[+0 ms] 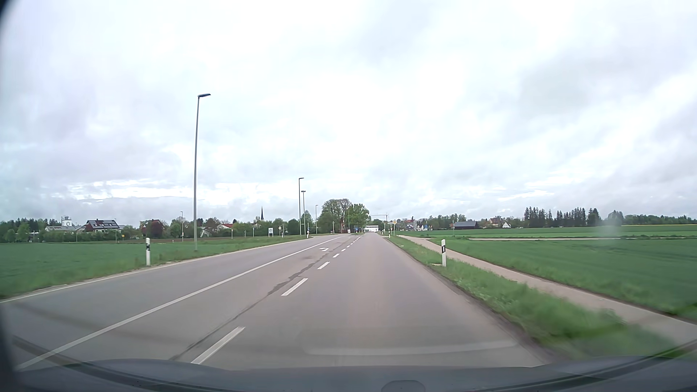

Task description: Follow the waypoints while adhering to traffic rules and regulations

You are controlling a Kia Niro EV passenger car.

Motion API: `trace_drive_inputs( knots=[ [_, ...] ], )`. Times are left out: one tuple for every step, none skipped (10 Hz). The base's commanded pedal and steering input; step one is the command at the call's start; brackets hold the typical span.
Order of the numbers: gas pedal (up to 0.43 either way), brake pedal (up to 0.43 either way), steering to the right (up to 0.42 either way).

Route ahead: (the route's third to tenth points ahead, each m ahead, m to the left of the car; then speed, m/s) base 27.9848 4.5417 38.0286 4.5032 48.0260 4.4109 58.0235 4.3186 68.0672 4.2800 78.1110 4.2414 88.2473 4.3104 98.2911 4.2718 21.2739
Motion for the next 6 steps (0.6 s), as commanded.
trace_drive_inputs(
  knots=[
    [0.209, 0.000, 0.000],
    [0.209, 0.000, 0.000],
    [0.209, 0.000, 0.000],
    [0.209, 0.000, 0.000],
    [0.209, 0.000, 0.000],
    [0.209, 0.000, 0.000]
  ],
)
